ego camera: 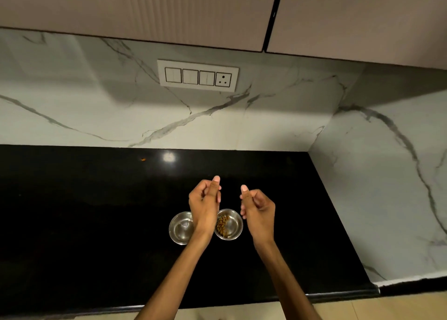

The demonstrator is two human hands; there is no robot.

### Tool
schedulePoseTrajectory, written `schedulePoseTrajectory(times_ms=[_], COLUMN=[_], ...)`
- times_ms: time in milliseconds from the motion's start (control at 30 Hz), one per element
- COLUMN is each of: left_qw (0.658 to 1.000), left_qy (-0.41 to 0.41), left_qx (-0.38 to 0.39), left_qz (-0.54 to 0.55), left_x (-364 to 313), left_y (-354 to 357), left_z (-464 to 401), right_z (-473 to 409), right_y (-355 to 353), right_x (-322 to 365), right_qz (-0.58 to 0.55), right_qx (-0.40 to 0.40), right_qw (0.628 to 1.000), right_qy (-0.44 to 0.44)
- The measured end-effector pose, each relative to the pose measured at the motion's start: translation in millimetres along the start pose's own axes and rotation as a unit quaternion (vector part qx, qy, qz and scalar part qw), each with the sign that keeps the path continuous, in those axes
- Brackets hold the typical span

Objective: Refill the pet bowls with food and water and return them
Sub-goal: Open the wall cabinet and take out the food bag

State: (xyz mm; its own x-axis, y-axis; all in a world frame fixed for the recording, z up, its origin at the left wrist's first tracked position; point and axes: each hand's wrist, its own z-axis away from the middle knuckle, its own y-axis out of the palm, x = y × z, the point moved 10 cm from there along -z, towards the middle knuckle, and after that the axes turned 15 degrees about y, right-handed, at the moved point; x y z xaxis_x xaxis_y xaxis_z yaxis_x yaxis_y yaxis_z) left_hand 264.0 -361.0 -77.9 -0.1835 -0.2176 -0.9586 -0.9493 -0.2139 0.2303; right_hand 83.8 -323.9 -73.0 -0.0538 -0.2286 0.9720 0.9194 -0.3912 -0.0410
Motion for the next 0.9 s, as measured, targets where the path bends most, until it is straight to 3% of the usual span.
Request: schedulePoseTrajectory(times_ms=[600,900], left_qw=[0.981,0.968], left_qy=[0.170,0.225], left_qx=[0.077,0.095], left_qz=[0.053,0.050], left_x=[-177.0,-224.6], left_y=[114.3,140.4], left_z=[-69.4,-82.1], right_z=[-8.4,-13.3], right_y=[-38.2,-43.6], right_x=[216.7,269.7], right_qz=[-0.105,-0.097], right_qx=[-0.024,-0.030], right_qw=[0.978,0.969], right_qy=[-0.176,-0.225])
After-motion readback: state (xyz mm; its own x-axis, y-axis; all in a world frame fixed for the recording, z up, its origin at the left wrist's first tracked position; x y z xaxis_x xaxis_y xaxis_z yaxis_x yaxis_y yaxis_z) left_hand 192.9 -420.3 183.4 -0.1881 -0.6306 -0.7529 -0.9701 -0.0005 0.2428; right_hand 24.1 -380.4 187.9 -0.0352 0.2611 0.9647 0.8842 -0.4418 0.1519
